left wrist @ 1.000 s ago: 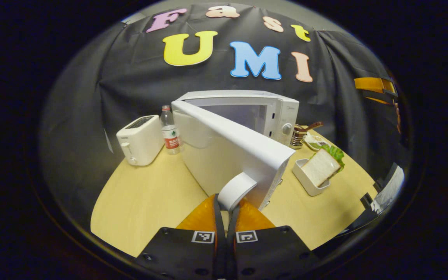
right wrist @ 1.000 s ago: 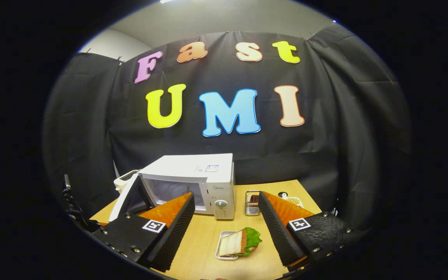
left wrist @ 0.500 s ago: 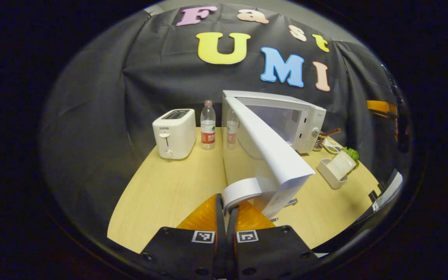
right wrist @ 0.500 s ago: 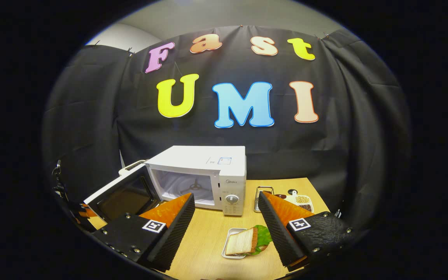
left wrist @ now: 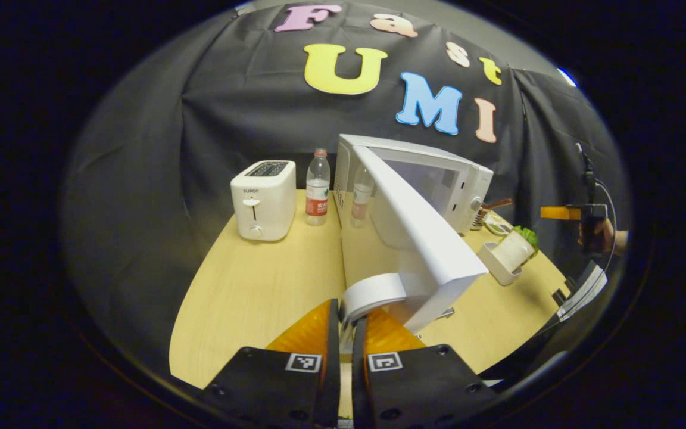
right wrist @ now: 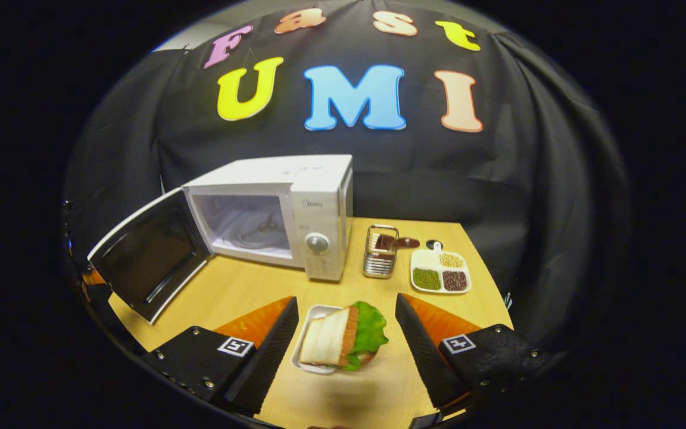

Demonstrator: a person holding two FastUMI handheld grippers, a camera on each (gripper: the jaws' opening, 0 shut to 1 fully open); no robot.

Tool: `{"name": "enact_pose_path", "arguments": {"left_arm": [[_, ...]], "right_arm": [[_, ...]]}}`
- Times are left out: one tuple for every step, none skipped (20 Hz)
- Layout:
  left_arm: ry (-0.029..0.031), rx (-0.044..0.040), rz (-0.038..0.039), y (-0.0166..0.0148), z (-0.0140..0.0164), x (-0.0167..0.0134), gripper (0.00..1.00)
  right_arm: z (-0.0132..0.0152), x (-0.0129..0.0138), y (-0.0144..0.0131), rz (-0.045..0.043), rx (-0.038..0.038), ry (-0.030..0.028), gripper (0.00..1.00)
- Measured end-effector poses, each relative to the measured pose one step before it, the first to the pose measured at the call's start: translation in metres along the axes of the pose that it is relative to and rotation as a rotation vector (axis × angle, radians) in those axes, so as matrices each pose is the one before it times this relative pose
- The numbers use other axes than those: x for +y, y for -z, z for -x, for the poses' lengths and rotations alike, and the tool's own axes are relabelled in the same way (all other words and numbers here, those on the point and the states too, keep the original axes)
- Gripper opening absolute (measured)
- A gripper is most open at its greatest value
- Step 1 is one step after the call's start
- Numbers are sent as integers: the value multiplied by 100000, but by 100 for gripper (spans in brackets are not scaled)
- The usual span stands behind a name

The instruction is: Open the microwave oven with the left hand, put the food in, and close the microwave oven.

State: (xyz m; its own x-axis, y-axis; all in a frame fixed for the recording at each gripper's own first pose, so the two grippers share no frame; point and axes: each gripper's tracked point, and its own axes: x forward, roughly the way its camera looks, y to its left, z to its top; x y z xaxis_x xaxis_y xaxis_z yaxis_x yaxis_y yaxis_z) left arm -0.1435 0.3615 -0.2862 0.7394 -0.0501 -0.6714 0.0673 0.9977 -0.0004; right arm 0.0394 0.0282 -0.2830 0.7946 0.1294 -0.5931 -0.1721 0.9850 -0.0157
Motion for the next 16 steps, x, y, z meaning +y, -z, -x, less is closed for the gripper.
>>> {"name": "enact_pose_path", "arguments": {"left_arm": [[-960,447,1550,183,1076,139,34],[-1827,158,978,637,580,484,55],[-2932,1341,2046,1172,643,789,76],[-4943,1062,2063,1055,999,1014,96],[-5638,-854,960,542,914,1026,100],[-4798,-1910,1349,11,1420,410,98],[-5036,-3050,1553,-670,1519,126,96],[-4857,-4495,1435,-1162,1741,-346,95],[-3225,-5510,1665,-1953,1818,-1025,96],[-1338,-6396,1054,-2369,1971,-1917,96],[-254,-6076,-38,-2664,1397,-2413,96],[63,-5523,-75,-2386,728,-2801,95],[1387,-4927,-311,-2515,476,-2816,95],[2178,-4411,616,-2413,136,-3188,95],[3637,-3270,1176,-2076,-201,-3320,96],[3662,-2373,1562,-1336,-376,-3234,96]], "right_arm": [[-591,-437,1367,-1201,4754,-890,99],[-425,-382,1504,-1450,4407,-540,99],[-341,-365,1114,-1677,4092,-340,99],[-469,-320,1026,-1814,3044,-807,99],[-293,-160,549,-1526,2833,-702,99],[-529,-182,588,-1142,2333,-765,99],[-360,-61,301,-775,1227,-1305,99],[-372,-67,313,-79,912,-1141,99],[-112,44,127,-311,1299,-1157,99],[-237,112,178,-731,658,-1469,99],[-258,132,36,-1038,417,-1785,99],[-275,282,309,-1296,1502,-1804,98],[-158,373,120,-1818,1445,-2643,92],[-341,317,321,-1653,1001,-1839,94],[36,222,-33,-945,331,-1552,93],[-218,143,34,-1427,689,-1080,90]]}}
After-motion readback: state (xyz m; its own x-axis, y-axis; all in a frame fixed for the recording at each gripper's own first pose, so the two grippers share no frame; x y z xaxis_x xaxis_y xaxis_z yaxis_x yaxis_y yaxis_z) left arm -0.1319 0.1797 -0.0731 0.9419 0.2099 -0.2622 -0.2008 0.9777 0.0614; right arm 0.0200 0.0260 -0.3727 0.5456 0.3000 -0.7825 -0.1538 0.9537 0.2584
